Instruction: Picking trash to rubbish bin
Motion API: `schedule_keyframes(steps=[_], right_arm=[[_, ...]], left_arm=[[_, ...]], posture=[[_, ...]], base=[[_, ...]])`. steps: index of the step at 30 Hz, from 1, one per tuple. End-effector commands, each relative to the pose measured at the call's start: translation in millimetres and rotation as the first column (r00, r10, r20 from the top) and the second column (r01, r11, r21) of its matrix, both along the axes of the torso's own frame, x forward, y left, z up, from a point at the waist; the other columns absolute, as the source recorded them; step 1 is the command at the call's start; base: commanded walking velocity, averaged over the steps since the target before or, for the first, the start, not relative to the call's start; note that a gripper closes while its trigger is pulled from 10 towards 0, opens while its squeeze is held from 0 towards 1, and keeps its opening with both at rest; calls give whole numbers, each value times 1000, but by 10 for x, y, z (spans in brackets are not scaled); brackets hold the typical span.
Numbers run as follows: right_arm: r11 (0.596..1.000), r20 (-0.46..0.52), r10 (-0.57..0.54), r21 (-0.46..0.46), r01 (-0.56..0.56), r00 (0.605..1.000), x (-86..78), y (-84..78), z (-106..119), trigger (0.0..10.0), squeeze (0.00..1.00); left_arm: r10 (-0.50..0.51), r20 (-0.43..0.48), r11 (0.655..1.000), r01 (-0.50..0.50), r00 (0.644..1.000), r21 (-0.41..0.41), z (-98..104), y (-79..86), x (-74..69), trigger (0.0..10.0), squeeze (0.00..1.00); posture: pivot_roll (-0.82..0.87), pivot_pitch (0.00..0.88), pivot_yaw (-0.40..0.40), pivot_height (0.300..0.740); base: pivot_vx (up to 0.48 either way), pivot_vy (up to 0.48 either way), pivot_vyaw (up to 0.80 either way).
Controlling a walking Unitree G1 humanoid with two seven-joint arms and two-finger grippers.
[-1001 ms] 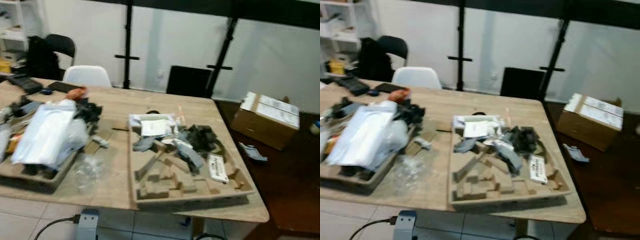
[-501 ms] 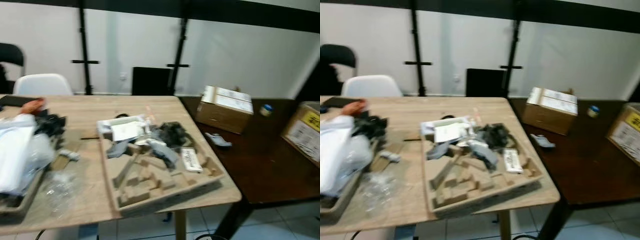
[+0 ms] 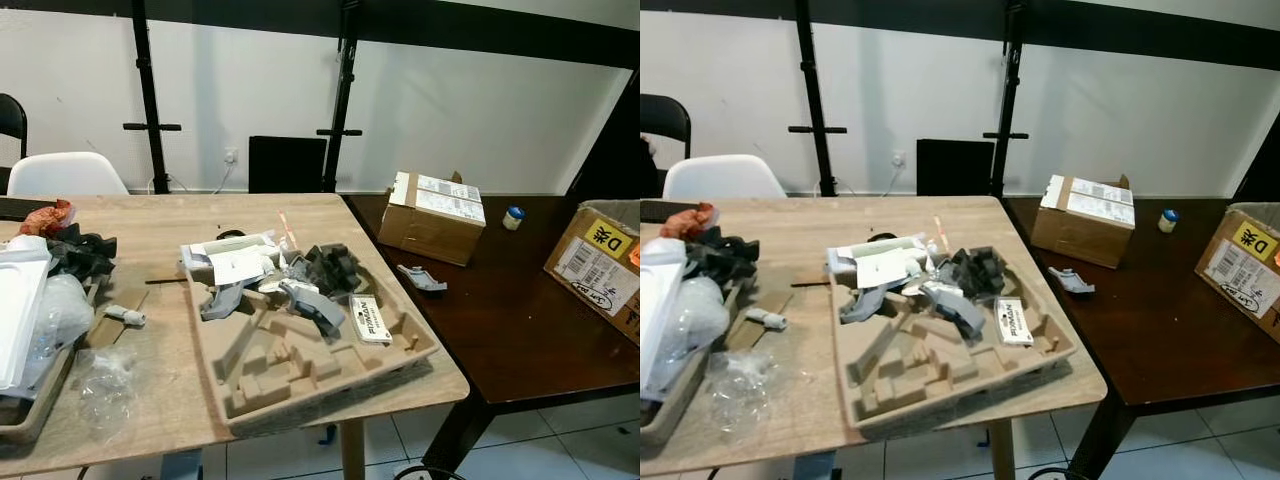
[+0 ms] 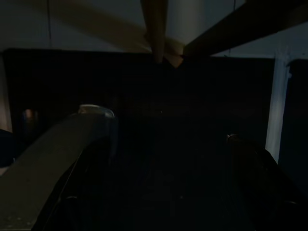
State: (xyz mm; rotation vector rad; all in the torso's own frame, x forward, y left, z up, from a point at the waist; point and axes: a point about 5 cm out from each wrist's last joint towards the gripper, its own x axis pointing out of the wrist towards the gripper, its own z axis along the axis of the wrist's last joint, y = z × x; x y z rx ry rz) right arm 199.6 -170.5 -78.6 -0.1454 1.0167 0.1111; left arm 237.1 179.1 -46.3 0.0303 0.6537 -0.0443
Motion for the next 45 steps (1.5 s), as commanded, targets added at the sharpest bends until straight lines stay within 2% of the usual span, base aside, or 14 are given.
schedule_keyframes(steps=[1,27,32,40,42,45], right_arm=[[1000,6,-11,8,11,1000,5,-6,4,10000,0],[1000,17,-4,9,4,1000,40,5,21,10000,0],[1000,20,-2,9,2,1000,55,7,29,10000,0],[1000,25,-2,13,2,1000,70,21,37,10000,0],[1000,25,-3,15,3,1000,71,26,37,10000,0],[1000,26,-4,17,4,1000,74,30,38,10000,0]], left_arm=[[-19,3,1000,19,1000,14,-10,-25,-18,10000,0],[25,-1,1000,-25,1000,-16,-9,-16,-10,10000,0],[44,-23,998,-45,999,-33,-22,-15,-15,10000,0],[70,-30,997,-71,997,-33,-20,22,-11,10000,0],[28,-9,1000,-28,1000,11,2,30,7,10000,0],[34,-5,999,-34,999,16,8,45,12,10000,0]], posture=[[54,42,-61,740],[54,36,-62,740],[55,35,-63,740],[57,35,-59,740],[58,34,-57,740],[58,33,-56,740]], base=[[0,-480,0],[0,-467,0],[0,59,0],[0,477,0],[0,0,0],[0,0,0]])
